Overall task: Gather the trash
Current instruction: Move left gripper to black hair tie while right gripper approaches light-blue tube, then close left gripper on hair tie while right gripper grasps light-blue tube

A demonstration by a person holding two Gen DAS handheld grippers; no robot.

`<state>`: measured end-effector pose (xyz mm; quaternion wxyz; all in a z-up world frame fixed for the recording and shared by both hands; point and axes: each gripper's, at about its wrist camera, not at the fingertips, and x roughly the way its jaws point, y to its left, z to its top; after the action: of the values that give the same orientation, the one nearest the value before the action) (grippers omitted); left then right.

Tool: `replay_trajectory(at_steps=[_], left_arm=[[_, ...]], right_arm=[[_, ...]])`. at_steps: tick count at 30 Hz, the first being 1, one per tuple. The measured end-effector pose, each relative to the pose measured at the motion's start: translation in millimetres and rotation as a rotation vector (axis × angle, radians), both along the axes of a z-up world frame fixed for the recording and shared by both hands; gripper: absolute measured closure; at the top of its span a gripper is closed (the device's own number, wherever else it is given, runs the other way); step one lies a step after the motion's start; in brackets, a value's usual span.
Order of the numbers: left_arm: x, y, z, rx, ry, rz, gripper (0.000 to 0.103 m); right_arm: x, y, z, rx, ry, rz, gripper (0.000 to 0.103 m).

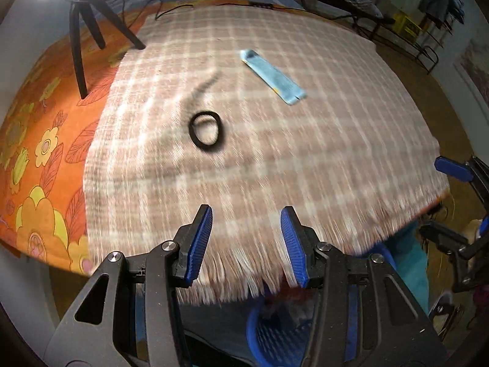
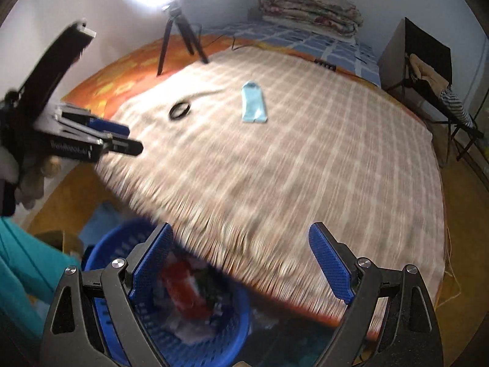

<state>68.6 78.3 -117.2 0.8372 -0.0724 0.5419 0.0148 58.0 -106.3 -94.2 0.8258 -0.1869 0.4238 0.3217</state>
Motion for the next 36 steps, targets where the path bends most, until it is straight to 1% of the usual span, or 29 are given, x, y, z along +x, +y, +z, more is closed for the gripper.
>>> replay_trajectory(at_steps=[5, 12, 18, 19, 21, 23, 25, 26, 27, 28, 30, 35, 36], left_arm=[[20.9, 14.1, -3.7, -0.001, -0.011, 0.033, 0.055], [47.0, 20.9, -10.6, 0.0, -0.02, 0.038, 0.055], [62.5, 22.7, -19.5, 0.022, -0.01, 0.035, 0.056], [64.3, 23.2, -21.2, 0.023, -0.006, 0.036, 0.057], [69.0, 23.3, -26.0, 0.027, 0.007, 0.034, 0.067], [75.3, 25.4, -29.9, 0.037, 0.013, 0.032, 0.068], [77.0, 25.5, -31.3, 0.047, 0.013, 0.032, 0.073], [78.7, 25.3, -31.9, 0.049, 0.014, 0.031, 0.079], [79.0, 25.9, -32.4, 0.051, 0.014, 0.032, 0.083], [80.1, 27.0, -33.2, 0.05, 0.013, 0.032, 0.083], [81.8, 27.7, -33.9, 0.054, 0.009, 0.03, 0.089], [85.1, 33.8, -36.9, 0.06, -0.001, 0.023, 0.094], [85.4, 34.6, -36.9, 0.058, -0.002, 0.025, 0.095]], right_arm=[[36.4, 11.7, 4.5, 0.063, 0.033, -0.027, 0.012], [89.0, 33.3, 8.8, 0.152, 0.079, -0.069, 0.012], [121.3, 56.9, -2.4, 0.152, 0.092, -0.082, 0.014], [126.7, 60.2, -5.6, 0.153, 0.099, -0.086, 0.014], [136.0, 64.9, -11.3, 0.16, 0.115, -0.097, 0.014], [146.1, 69.6, -16.5, 0.167, 0.13, -0.109, 0.014], [154.6, 75.4, -21.5, 0.17, 0.138, -0.117, 0.014], [156.5, 77.4, -22.8, 0.17, 0.139, -0.116, 0.014], [159.5, 80.5, -24.5, 0.166, 0.138, -0.113, 0.015], [161.8, 84.6, -26.6, 0.161, 0.137, -0.11, 0.016], [165.8, 92.4, -31.0, 0.148, 0.136, -0.103, 0.017], [174.7, 109.3, -44.2, 0.124, 0.135, -0.101, 0.018], [176.5, 113.3, -47.1, 0.116, 0.133, -0.1, 0.02]])
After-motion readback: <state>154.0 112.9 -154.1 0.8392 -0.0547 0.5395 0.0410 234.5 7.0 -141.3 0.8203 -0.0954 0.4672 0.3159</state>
